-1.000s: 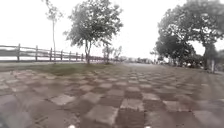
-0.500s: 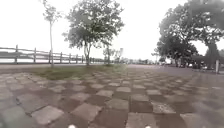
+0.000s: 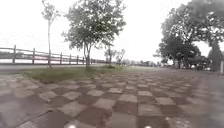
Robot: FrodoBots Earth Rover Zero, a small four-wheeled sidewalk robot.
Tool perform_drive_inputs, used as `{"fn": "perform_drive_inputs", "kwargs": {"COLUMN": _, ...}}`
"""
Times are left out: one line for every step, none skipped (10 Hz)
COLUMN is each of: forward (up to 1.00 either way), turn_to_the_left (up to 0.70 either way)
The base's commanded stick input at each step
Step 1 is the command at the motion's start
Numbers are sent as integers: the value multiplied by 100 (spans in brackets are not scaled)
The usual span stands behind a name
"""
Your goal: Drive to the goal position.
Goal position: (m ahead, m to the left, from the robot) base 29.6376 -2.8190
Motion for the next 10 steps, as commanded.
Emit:
{"fn": "perform_drive_inputs", "kwargs": {"forward": 85, "turn_to_the_left": -30}}
{"fn": "perform_drive_inputs", "kwargs": {"forward": 85, "turn_to_the_left": -30}}
{"fn": "perform_drive_inputs", "kwargs": {"forward": 85, "turn_to_the_left": -30}}
{"fn": "perform_drive_inputs", "kwargs": {"forward": 85, "turn_to_the_left": -30}}
{"fn": "perform_drive_inputs", "kwargs": {"forward": 85, "turn_to_the_left": -30}}
{"fn": "perform_drive_inputs", "kwargs": {"forward": 85, "turn_to_the_left": -30}}
{"fn": "perform_drive_inputs", "kwargs": {"forward": 85, "turn_to_the_left": -30}}
{"fn": "perform_drive_inputs", "kwargs": {"forward": 85, "turn_to_the_left": -30}}
{"fn": "perform_drive_inputs", "kwargs": {"forward": 85, "turn_to_the_left": -30}}
{"fn": "perform_drive_inputs", "kwargs": {"forward": 85, "turn_to_the_left": -30}}
